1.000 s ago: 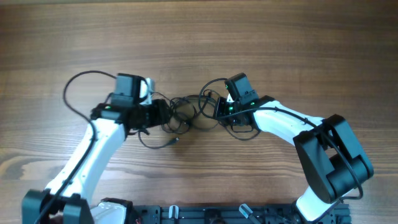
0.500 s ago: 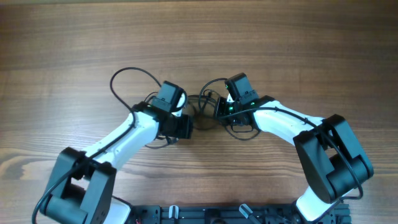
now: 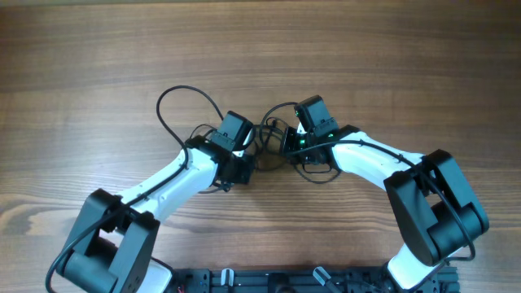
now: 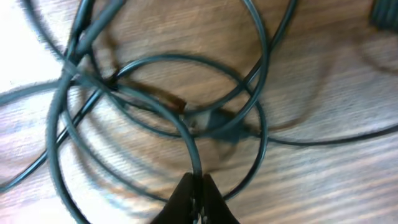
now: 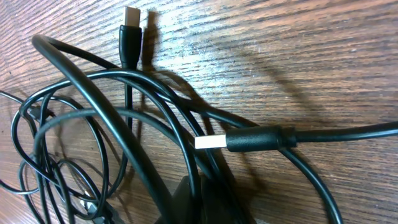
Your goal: Untangle cables
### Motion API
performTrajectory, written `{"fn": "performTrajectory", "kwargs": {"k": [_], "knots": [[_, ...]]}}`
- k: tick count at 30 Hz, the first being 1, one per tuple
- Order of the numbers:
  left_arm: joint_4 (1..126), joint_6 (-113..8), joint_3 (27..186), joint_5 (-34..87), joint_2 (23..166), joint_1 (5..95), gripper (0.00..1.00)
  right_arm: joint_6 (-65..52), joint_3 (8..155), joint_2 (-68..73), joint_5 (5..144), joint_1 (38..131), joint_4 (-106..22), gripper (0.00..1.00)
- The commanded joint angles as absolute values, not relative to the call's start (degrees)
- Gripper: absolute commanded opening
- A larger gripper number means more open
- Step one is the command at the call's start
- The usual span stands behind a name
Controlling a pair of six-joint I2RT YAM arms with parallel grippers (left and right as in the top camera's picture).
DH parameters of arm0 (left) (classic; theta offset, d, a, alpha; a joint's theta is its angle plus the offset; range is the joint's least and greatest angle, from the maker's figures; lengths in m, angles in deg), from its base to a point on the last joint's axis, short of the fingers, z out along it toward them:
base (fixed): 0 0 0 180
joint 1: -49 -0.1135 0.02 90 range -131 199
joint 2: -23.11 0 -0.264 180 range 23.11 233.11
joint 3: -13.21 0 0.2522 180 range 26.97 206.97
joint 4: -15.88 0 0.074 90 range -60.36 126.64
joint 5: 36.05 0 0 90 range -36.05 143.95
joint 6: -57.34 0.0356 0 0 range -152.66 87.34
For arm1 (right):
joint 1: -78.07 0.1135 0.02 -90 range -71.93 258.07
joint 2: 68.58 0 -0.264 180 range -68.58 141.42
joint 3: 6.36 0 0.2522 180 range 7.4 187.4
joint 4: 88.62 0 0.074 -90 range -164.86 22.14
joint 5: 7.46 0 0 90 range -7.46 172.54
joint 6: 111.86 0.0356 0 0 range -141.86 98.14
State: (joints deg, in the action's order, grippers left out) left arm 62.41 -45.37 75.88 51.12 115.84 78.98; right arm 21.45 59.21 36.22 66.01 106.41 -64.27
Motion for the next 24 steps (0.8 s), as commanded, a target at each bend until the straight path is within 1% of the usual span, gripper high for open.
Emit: {"fn": "performTrajectory", "kwargs": {"k": [1,6,13,14,17,21,22,24], "knots": [[65.3,-45.07,80.12,52.06,109.8,76.05,0.04,21.8,58.3,37.29,68.48,105.79,-63.15,0.05],[67.68,-45.07,84.77,46.42,100.6,68.14,0.04,21.82,58.3,37.29,68.48,105.79,-63.15,0.05],[67.18,-45.07,86.15,28.46,90.53,50.17,0.04,21.84,58.3,37.29,68.48,105.79,-63.09,0.05],[67.18,-45.07,86.15,24.28,89.17,45.67,0.04,21.82,58.3,37.29,68.48,105.79,-63.06,0.05],[67.05,-45.07,86.15,17.68,87.75,38.11,0.04,21.82,58.3,37.29,68.48,105.79,-63.04,0.05],[66.48,-45.09,86.15,12.63,87.51,29.95,0.06,21.82,58.3,37.29,68.48,105.79,-62.98,0.05],[66.37,-45.09,86.15,12.17,87.51,28.18,0.07,21.8,58.3,37.29,68.48,105.79,-62.96,0.05],[66.2,-45.07,86.15,12.2,87.51,25.28,0.12,21.82,58.3,37.29,68.48,105.79,-62.93,0.05]]}}
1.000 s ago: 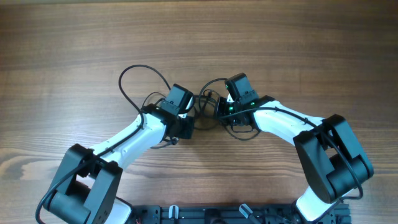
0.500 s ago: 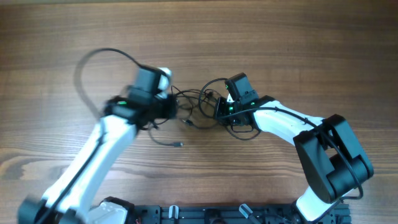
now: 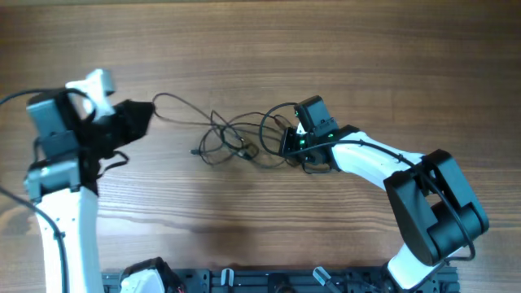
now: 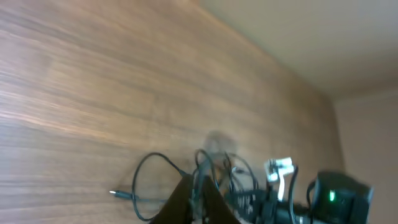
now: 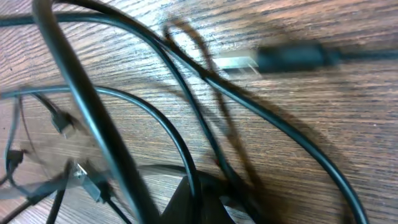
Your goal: Untangle cables
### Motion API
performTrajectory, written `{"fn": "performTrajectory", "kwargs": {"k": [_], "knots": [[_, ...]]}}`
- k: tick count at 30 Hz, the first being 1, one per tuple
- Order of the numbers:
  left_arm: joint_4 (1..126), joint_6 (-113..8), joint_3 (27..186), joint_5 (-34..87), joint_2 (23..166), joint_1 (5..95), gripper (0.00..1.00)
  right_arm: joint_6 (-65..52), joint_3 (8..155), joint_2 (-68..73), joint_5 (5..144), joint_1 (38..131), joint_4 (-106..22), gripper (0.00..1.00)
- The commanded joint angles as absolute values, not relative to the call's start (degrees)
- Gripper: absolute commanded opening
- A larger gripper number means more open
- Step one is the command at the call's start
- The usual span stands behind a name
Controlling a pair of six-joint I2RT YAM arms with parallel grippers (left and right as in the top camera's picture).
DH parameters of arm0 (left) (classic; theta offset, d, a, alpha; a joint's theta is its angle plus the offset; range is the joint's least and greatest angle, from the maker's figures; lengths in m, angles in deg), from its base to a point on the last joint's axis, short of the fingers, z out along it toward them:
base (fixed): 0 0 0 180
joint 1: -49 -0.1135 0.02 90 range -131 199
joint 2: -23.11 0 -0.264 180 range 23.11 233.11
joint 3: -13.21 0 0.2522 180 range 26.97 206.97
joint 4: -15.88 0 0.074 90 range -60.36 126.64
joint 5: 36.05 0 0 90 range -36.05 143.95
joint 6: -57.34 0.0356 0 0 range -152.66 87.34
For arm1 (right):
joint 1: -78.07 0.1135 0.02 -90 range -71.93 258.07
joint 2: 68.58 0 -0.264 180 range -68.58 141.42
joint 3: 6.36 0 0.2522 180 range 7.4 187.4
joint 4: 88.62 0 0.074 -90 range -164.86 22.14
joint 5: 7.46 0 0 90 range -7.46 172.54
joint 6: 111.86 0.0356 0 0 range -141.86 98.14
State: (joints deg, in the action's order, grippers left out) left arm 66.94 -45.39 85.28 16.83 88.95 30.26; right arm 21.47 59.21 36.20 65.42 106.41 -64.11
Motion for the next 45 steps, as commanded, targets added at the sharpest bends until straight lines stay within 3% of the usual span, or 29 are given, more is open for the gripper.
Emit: {"fn": "performTrajectory", "kwargs": {"k": [1,3,4,10,15,18,26,31,38,45], "knots": [[65.85,-45.07,86.15,12.22,87.51,23.09,0.13,21.82,58.3,37.29,68.48,105.79,-62.96,0.05],[65.43,-45.07,86.13,12.24,87.55,20.82,0.22,21.82,58.3,37.29,68.48,105.79,-62.96,0.05],[65.41,-45.07,86.13,12.24,87.55,19.94,0.32,21.82,58.3,37.29,68.48,105.79,-62.96,0.05],[66.0,-45.26,86.13,12.2,87.62,20.4,0.35,21.82,58.3,37.29,68.48,105.79,-62.98,0.05],[66.76,-45.22,86.13,12.24,88.56,27.13,0.52,21.84,58.3,37.29,68.48,105.79,-63.0,0.05],[67.03,-45.02,86.13,13.79,90.68,33.17,0.57,21.84,58.3,37.29,68.48,105.79,-63.0,0.05],[68.23,-45.07,86.13,23.76,101.19,50.41,0.57,21.84,58.3,37.29,68.48,105.79,-62.98,0.05],[66.98,-46.81,86.13,24.52,109.63,58.63,0.51,21.82,58.3,37.29,68.48,105.79,-62.98,0.05],[64.97,-62.05,86.13,27.04,119.57,64.44,0.48,21.84,58.3,37.29,68.48,105.79,-62.98,0.05],[63.51,-64.8,86.13,27.04,123.6,67.88,0.56,21.82,58.3,37.29,68.48,105.79,-62.98,0.05]]}}
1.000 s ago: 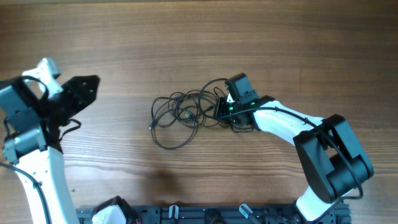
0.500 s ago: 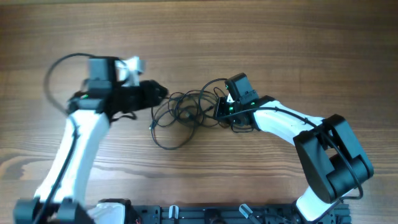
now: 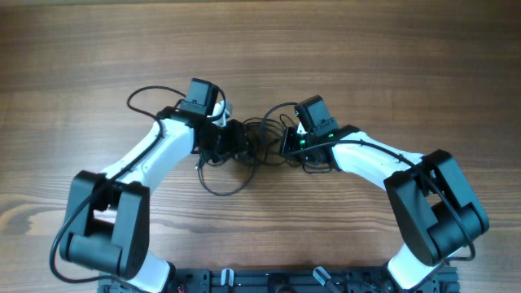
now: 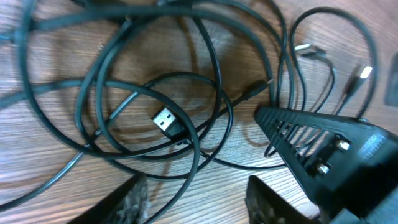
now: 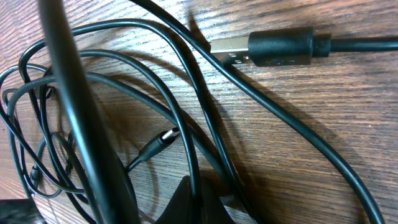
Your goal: Untangle cables
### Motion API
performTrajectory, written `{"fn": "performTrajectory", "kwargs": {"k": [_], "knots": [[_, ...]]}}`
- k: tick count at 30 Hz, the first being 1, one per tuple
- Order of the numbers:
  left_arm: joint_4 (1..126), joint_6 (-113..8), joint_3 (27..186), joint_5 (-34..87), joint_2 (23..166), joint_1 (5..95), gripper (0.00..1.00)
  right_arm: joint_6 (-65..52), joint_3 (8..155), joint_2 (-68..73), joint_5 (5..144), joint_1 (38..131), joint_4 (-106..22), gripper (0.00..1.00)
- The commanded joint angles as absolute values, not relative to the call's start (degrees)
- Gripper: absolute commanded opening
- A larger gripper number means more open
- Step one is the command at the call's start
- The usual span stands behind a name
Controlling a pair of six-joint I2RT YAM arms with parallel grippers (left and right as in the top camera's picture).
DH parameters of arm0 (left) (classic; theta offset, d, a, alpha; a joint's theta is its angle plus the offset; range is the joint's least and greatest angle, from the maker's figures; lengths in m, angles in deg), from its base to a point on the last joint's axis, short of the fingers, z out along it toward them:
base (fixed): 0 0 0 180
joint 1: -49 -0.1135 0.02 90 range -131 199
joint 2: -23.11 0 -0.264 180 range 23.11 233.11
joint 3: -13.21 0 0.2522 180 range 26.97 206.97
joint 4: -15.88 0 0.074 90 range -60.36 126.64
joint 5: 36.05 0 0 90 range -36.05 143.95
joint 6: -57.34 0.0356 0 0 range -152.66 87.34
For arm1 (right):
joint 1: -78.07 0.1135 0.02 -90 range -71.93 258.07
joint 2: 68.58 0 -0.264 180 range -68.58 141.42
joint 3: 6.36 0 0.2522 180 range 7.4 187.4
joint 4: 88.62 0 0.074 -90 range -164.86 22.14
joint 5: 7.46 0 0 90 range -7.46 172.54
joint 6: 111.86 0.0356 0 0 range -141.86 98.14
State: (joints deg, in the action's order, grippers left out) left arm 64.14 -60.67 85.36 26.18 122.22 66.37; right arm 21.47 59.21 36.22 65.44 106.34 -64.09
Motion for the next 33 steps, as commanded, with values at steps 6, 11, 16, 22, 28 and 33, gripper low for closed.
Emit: {"fn": "performTrajectory", "kwargs": {"k": [6,11,16,22,28,33], "knots": [[61.47,-68.34,86.11,27.8,124.16,68.82,0.55,21.82,58.3,37.29,68.48,105.79,-62.98,0.05],[61.32,-69.41,86.11,29.79,124.16,68.82,0.53,21.82,58.3,37.29,68.46,105.79,-62.98,0.05],[60.62,-70.92,86.09,30.49,124.16,68.84,0.53,21.82,58.3,37.29,68.43,105.79,-62.98,0.05],[59.51,-71.16,86.09,31.01,124.19,69.62,0.53,21.82,58.3,37.29,68.43,105.79,-62.98,0.05],[59.07,-72.39,86.09,33.07,124.19,71.04,0.53,21.82,58.3,37.29,68.43,105.79,-62.98,0.05],[59.03,-72.37,86.06,36.04,124.19,72.62,0.52,21.82,58.3,37.29,68.46,105.79,-62.98,0.05]]}}
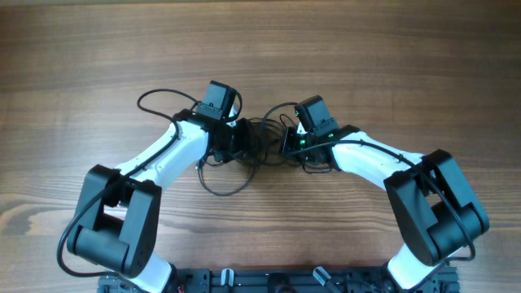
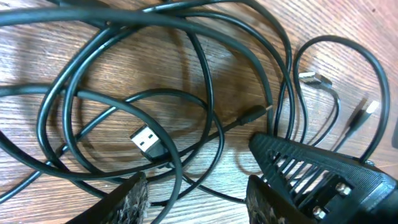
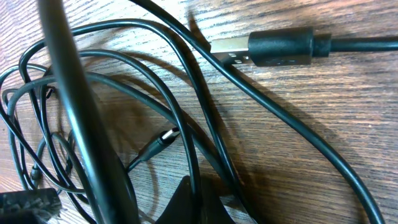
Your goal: Untangle cables
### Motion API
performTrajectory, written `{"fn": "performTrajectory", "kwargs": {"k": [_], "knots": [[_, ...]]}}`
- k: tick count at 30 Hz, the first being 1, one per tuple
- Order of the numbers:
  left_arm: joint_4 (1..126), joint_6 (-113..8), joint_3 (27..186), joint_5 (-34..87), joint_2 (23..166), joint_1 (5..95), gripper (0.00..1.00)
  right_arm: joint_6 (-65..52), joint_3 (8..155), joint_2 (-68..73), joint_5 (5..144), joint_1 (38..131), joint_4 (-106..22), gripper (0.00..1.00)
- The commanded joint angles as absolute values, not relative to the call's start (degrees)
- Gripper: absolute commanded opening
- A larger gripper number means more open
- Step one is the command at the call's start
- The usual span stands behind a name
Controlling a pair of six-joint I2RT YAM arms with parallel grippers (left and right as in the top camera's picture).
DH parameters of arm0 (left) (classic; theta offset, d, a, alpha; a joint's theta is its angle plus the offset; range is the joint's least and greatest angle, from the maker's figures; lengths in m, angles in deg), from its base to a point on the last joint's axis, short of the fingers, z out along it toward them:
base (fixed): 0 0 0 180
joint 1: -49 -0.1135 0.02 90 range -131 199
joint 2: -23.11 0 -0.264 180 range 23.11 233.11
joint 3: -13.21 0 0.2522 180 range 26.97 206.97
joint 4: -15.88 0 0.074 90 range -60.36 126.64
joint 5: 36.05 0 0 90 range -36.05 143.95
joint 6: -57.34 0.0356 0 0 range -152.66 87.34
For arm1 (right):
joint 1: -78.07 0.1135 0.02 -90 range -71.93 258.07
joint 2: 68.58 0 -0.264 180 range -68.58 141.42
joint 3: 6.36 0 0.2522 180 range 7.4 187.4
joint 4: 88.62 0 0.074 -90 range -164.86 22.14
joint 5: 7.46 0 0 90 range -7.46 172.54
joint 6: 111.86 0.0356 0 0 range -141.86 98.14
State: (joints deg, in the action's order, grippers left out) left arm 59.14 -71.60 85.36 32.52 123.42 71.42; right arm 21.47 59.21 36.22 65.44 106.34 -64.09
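Note:
A tangle of black cables [image 1: 262, 140] lies mid-table between my two grippers. My left gripper [image 1: 242, 138] is open just above its left side; in the left wrist view [image 2: 198, 186] a cable strand runs between the spread fingers [image 2: 134, 198], and a USB-A plug [image 2: 148, 140] lies just ahead. My right gripper [image 1: 286, 145] is shut on a thin black cable [image 3: 198, 155] at the tangle's right side. A thick-bodied USB plug [image 3: 280, 43] and a small barrel plug [image 3: 163, 138] lie in front of my right gripper [image 3: 199, 190].
One cable loop [image 1: 155, 102] reaches out to the left of the left wrist, another loop [image 1: 220, 185] toward the front edge. Small connectors [image 2: 311, 78] lie by the right gripper's finger [image 2: 323, 177]. Bare wooden table [image 1: 366, 57] surrounds the tangle.
My left gripper, still open, has shifted a little to the right, closer to the right gripper. The left cable loop sits slightly nearer the tangle. The right gripper has not moved.
My left gripper was shut on a cable in the tangle, next to the shut right gripper. Then it was high at the far left with a cable drawn out from the pile. Later it was open over the tangle's left side, and now stands closer in.

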Motion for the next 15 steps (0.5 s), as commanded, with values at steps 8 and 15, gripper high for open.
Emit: {"fn": "performTrajectory", "kwargs": {"k": [8,15], "knots": [[58.94,-72.39,85.8,38.25,124.67,75.48,0.52,21.82,58.3,37.29,68.43,105.79,-62.96,0.05],[58.98,-72.58,85.32,38.4,127.49,75.9,0.49,21.8,58.3,37.29,68.43,105.79,-62.96,0.05]]}}
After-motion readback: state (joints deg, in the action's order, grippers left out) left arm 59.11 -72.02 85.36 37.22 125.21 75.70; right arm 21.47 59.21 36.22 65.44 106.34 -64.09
